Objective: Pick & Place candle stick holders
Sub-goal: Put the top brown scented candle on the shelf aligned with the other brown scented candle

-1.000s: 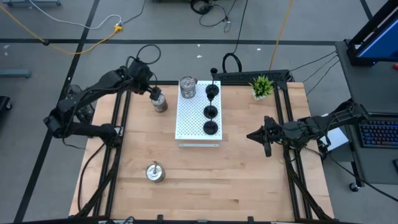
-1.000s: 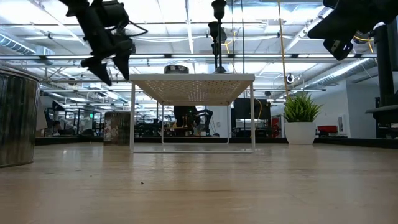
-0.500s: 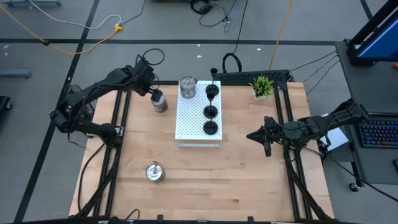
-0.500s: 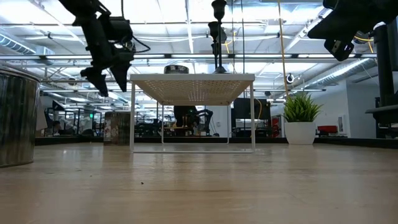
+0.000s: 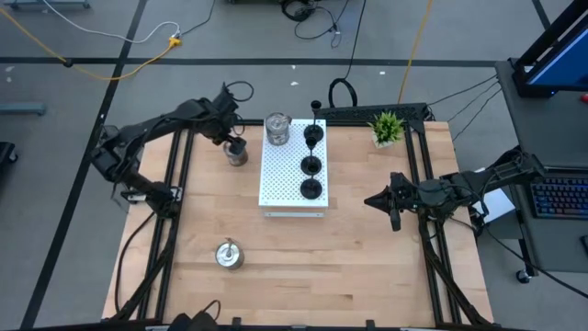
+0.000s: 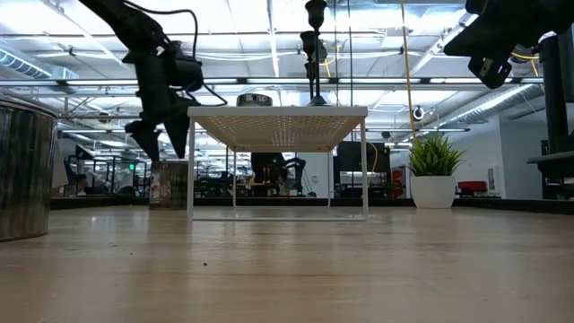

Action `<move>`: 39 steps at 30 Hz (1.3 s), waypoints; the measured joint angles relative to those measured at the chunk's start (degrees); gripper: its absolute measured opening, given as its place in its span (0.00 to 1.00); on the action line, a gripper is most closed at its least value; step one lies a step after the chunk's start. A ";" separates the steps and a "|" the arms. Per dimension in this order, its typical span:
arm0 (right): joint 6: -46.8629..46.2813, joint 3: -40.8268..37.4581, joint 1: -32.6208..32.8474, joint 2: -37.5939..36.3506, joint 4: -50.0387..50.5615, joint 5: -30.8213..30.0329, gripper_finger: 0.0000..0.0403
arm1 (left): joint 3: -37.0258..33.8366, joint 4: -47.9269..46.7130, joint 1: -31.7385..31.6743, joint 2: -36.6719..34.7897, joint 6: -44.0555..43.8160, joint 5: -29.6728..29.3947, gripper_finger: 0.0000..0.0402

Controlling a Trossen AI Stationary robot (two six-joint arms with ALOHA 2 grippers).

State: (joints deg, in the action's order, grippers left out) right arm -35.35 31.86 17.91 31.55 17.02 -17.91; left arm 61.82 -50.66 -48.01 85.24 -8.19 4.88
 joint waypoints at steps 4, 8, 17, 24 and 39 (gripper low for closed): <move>-0.19 0.00 0.00 0.02 0.02 0.00 0.00 | 0.00 0.15 -0.46 1.43 0.43 -0.43 1.00; -1.44 0.01 0.00 0.02 0.09 0.01 0.00 | 0.00 0.24 -0.48 1.78 1.35 -0.62 1.00; -3.35 0.00 0.00 0.02 1.89 0.01 0.00 | 0.00 0.27 -0.67 1.75 7.91 -1.18 1.00; -4.51 0.00 0.00 0.02 1.83 0.11 0.00 | -0.04 -1.03 -1.59 -0.02 9.66 -3.03 1.00; -5.14 0.00 0.02 0.02 1.73 0.07 0.00 | -0.09 1.12 -1.09 -1.19 12.62 2.16 1.00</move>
State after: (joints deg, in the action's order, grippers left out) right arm -40.49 31.86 17.93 31.57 18.74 -17.84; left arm 61.73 -49.54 -49.10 84.05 4.43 7.04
